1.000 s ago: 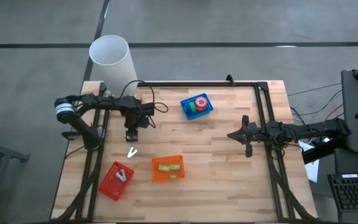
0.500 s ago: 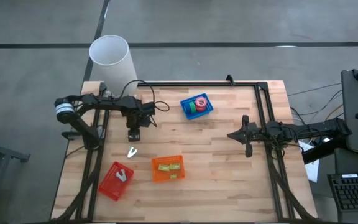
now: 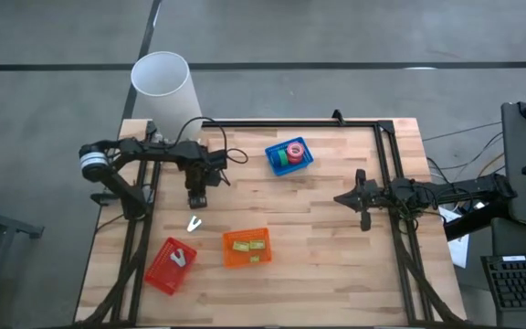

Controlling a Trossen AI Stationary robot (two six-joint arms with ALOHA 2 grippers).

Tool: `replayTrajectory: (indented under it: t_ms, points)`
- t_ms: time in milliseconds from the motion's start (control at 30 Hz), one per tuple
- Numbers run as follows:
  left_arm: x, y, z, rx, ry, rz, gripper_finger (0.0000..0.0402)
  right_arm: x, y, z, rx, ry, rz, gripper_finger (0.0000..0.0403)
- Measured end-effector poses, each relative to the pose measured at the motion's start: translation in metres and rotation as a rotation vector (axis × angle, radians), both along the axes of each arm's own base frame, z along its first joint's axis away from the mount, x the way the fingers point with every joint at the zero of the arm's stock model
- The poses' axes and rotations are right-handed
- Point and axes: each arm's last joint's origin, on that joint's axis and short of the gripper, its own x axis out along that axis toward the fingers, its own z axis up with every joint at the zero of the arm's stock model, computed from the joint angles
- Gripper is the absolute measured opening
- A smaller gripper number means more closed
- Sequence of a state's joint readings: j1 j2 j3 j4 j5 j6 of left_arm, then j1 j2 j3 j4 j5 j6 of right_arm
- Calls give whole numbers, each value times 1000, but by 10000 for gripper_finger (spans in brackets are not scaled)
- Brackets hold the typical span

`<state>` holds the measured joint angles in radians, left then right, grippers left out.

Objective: Pick and place Stapler, Stapler remover, tape
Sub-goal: Put the black staple remover into the red bin, then put the light blue staple remover into the red bin

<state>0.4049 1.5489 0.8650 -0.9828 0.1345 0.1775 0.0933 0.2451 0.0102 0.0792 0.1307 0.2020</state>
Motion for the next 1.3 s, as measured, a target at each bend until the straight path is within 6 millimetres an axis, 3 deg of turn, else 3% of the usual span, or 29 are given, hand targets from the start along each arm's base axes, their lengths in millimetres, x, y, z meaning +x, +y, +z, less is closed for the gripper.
replayTrajectory:
  t_ms: [133,367,667,1033,1133,1300]
  points:
    - [-2,-2,13,-21,-21,19,65,0,0,0,0,0,0,8]
    - [-13,-11,53,-75,-71,70,31,0,0,0,0,0,0,8]
    - [-29,-52,97,-248,-149,125,70,0,0,0,0,0,-1,8]
    - [-46,-123,115,-281,-125,59,5,0,0,0,0,0,0,8]
    - [-46,-135,116,-241,-145,79,11,0,0,0,0,0,0,8]
    - [-29,-142,114,-238,-277,59,41,0,0,0,0,0,-1,8]
